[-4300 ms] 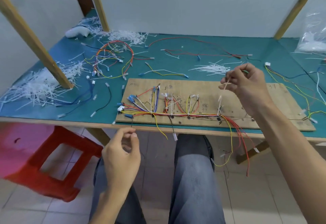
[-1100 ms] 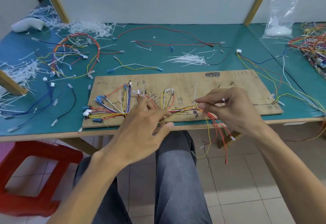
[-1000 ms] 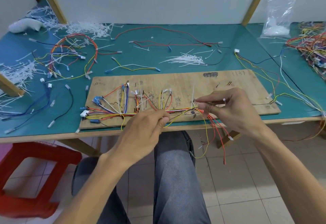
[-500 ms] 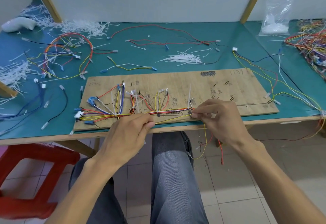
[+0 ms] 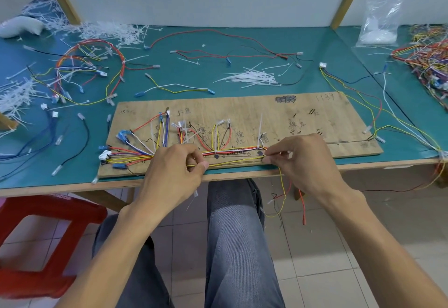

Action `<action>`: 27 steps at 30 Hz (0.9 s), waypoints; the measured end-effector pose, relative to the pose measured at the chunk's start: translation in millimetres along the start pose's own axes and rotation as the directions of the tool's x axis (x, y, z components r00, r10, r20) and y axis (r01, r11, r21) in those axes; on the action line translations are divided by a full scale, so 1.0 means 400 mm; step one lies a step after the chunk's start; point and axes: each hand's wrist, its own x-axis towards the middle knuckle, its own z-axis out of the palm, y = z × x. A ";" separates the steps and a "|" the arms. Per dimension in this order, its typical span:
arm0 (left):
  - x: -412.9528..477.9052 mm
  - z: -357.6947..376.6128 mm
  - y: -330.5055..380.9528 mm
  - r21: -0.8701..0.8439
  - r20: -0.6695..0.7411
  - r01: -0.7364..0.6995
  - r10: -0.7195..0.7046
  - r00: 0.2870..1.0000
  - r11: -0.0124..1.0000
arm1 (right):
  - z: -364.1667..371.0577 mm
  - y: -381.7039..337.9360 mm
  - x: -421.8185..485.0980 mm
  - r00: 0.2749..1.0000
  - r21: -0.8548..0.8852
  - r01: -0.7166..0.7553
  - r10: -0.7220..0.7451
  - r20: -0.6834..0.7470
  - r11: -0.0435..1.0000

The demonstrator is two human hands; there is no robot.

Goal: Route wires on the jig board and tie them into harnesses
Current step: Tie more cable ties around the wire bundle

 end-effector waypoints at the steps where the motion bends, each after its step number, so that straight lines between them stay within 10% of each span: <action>1: 0.001 -0.002 0.002 0.006 0.005 0.004 -0.004 1.000 1.000 | 0.004 -0.003 -0.001 1.000 0.006 -0.020 0.020 -0.015 1.000; 18: 0.026 -0.005 0.002 0.050 0.038 0.079 -0.081 0.996 0.996 | 0.008 -0.034 -0.028 1.000 -0.215 -0.001 0.005 0.015 0.977; 27: 0.038 -0.012 -0.010 0.019 0.068 0.100 -0.102 0.993 0.995 | -0.050 -0.083 -0.068 0.990 0.531 -0.019 -0.058 0.127 0.847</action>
